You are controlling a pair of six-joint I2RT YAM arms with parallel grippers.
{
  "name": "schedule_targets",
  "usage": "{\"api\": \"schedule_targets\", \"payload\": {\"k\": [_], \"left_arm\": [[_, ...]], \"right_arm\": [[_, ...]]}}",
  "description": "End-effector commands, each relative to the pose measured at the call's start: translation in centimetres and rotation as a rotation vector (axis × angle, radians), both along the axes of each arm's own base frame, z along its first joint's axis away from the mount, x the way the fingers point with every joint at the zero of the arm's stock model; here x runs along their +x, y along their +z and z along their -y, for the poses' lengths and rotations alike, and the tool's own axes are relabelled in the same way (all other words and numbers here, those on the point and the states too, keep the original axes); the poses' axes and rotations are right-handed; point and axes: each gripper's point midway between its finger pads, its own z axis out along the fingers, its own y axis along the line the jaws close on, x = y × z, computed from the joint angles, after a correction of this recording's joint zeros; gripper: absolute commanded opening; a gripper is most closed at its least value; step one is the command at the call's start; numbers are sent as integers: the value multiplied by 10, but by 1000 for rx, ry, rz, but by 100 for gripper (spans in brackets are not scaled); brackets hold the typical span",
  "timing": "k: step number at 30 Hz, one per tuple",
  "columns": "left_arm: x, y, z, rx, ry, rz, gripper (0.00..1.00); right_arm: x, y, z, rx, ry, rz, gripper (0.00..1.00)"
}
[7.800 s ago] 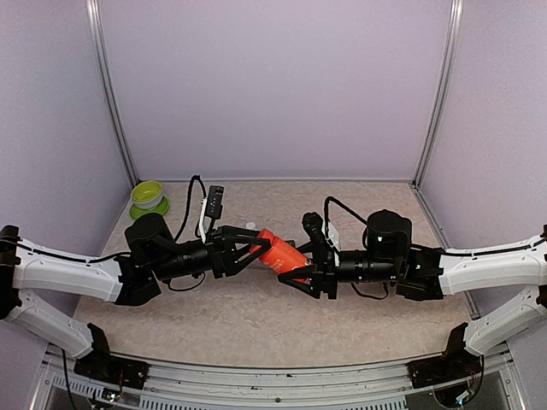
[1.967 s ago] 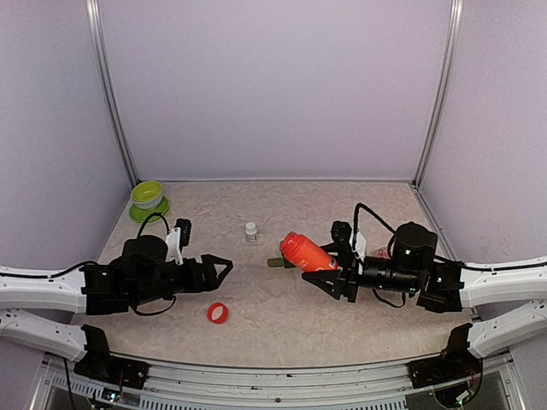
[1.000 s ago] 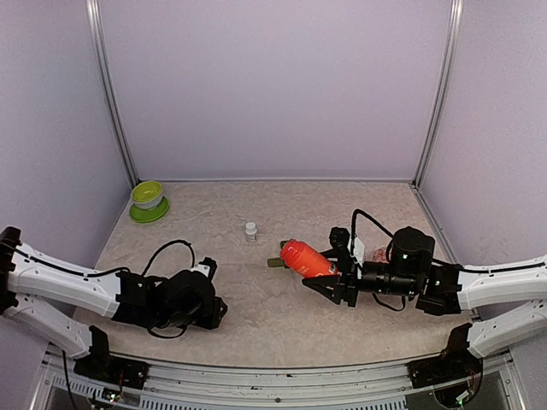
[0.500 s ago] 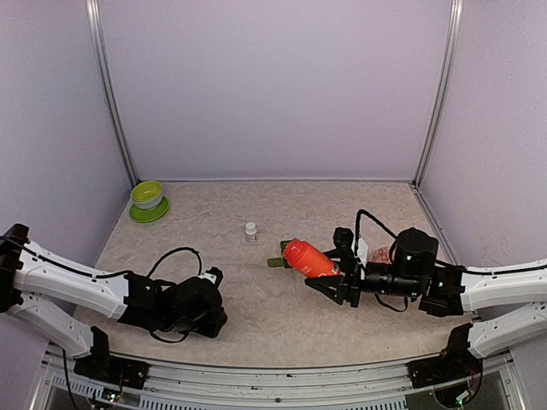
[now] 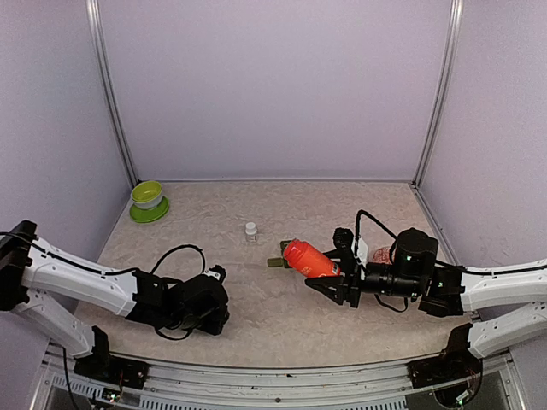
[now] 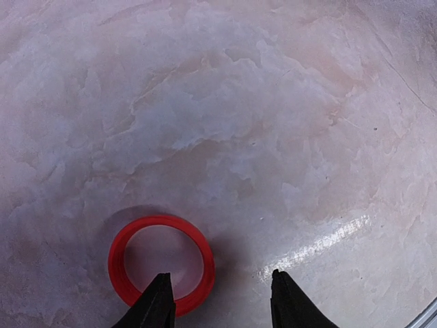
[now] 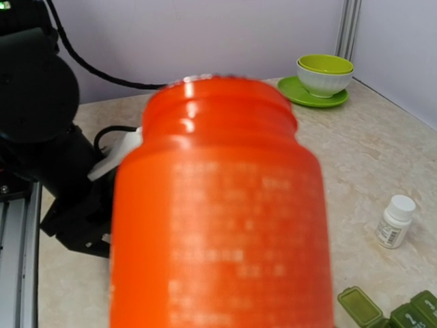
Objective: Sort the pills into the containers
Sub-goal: Move the pill container to the center of the board.
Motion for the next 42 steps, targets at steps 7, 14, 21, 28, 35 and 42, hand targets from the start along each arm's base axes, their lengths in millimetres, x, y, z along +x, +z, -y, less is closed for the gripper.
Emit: {"api": "schedule_targets", "payload": {"k": [7, 14, 21, 28, 35, 42], "left_arm": [[37, 58, 43, -184, -33, 116, 72], [76, 88, 66, -300, -74, 176, 94], [114, 85, 79, -358, -84, 144, 99], [148, 77, 98, -366, -88, 124, 99], [168, 72, 127, -367, -144, 121, 99], [192, 68, 141, -405, -171, 115, 99]], "right_arm": [[1, -6, 5, 23, -23, -36, 28], [11, -18, 5, 8, -79, -83, 29], [28, -30, 9, -27, -185, -119, 29], [36, -34, 20, -29, -261, -143, 29], [35, -40, 33, -14, -305, -179, 29], [38, -41, 50, 5, -373, -192, 29]]}}
